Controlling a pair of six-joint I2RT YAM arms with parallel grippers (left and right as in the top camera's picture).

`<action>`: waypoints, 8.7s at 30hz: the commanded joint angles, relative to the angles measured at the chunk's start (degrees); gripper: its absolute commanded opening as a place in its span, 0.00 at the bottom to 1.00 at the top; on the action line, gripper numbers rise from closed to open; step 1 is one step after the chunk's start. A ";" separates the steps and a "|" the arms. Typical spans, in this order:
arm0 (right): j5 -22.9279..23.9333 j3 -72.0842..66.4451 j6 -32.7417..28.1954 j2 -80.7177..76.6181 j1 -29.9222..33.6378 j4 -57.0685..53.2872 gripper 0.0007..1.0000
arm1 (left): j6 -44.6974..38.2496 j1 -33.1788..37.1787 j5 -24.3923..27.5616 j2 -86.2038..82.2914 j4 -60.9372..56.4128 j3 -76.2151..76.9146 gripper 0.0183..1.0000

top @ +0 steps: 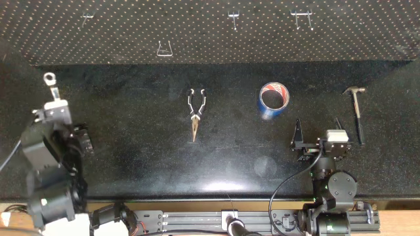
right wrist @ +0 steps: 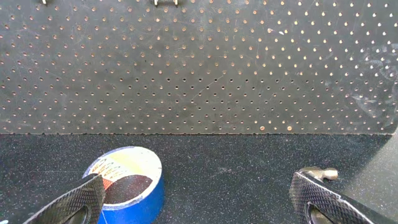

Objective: Place Tools Onto Pegboard

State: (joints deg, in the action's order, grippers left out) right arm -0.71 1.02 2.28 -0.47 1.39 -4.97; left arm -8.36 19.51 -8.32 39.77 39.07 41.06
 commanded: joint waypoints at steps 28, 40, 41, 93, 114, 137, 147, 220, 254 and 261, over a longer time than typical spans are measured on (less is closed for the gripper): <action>0.28 -0.31 -0.44 0.39 -0.28 -0.11 0.97 | 10.99 -12.85 1.49 29.40 -39.58 -0.22 0.01; 0.28 -0.31 -0.44 0.39 -0.28 -0.11 0.98 | 11.17 -12.83 3.23 31.93 -42.40 -0.22 0.01; 0.28 -0.31 -0.44 0.39 -0.28 -0.11 0.97 | 11.17 -12.83 3.21 32.26 -42.91 -0.22 0.01; 0.28 -0.31 -0.44 0.39 -0.28 -0.11 0.98 | 39.08 -47.69 8.90 87.41 45.66 70.07 1.00; 0.28 -0.31 -0.44 0.39 -0.28 -0.11 0.97 | 34.82 -47.12 11.93 87.60 28.55 61.94 1.00; 0.28 -0.31 -0.44 0.39 -0.28 -0.11 0.97 | 38.51 -45.77 12.46 83.38 23.12 51.63 1.00; 0.28 -0.31 -0.44 0.39 -0.28 -0.11 0.98 | 37.92 -45.77 10.25 83.60 21.05 51.06 1.00; 0.28 -0.31 -0.44 0.39 -0.28 -0.11 0.98 | 40.96 -46.58 10.27 84.48 17.44 47.21 0.01; 0.28 -0.31 -0.44 0.39 -0.28 -0.11 0.98 | 10.45 -44.59 -23.23 36.13 -37.29 18.97 0.01; 0.28 -0.31 -0.44 0.39 -0.28 -0.11 0.97 | 8.92 -44.59 -24.72 41.94 -51.69 17.59 0.01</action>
State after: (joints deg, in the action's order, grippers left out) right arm -0.71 1.02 2.26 -0.47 1.39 -4.97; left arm 1.91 -25.21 -31.35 79.68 -8.82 58.81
